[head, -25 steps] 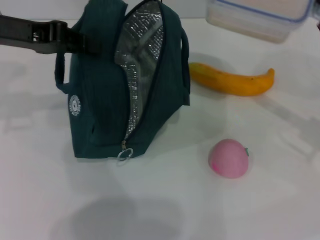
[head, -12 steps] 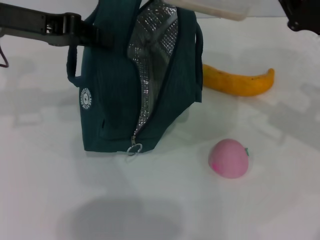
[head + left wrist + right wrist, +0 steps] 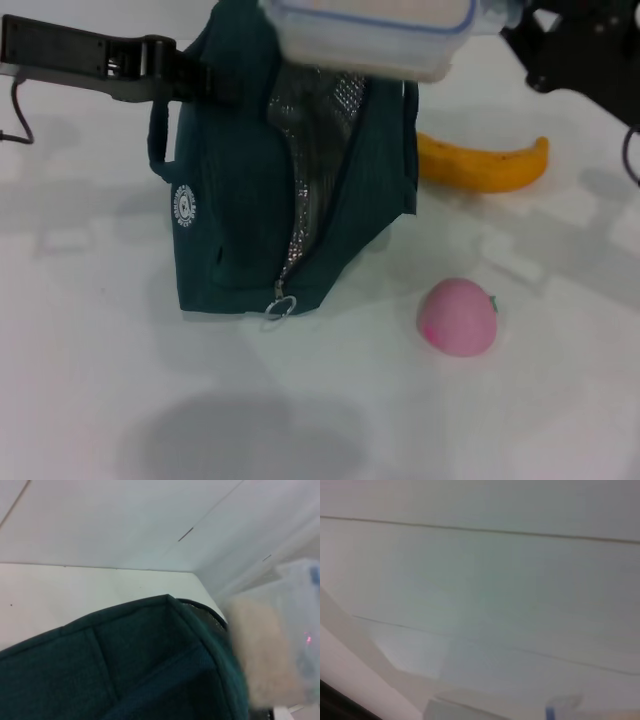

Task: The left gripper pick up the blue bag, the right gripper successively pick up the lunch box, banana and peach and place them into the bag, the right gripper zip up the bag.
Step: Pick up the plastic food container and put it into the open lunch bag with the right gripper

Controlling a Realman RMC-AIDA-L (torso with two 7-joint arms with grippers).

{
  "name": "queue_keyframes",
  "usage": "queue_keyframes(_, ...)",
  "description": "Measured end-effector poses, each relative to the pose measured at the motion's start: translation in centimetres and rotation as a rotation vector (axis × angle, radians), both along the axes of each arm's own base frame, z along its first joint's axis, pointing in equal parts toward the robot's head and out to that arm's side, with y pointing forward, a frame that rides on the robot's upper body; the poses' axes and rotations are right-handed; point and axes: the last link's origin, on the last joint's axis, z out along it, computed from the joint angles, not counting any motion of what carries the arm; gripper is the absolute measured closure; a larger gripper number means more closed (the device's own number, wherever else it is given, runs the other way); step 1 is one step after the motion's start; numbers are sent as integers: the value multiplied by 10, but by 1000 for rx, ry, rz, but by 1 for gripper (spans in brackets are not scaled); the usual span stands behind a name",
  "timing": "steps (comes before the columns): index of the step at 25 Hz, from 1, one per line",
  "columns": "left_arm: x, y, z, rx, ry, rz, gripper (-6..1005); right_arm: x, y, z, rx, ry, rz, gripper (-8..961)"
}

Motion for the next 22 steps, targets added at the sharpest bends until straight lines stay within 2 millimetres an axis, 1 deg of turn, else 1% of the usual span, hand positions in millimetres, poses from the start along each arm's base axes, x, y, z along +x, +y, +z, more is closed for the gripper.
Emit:
queue_keyframes(4, -1, 0, -1, 2, -3, 1, 960, 2, -2, -8, -32, -26, -10, 803)
queue_keyframes(11, -4, -1, -1, 7, -5, 6, 960, 20, -7, -4, -19, -47, -60, 798)
queue_keyframes(15, -4, -1, 0, 8, -6, 6, 960, 26, -8, -3, -15, -60, -80, 794)
queue_keyframes(22, -3, 0, 0, 15, -8, 6, 960, 32, -7, -11, -46, -127, -99, 788)
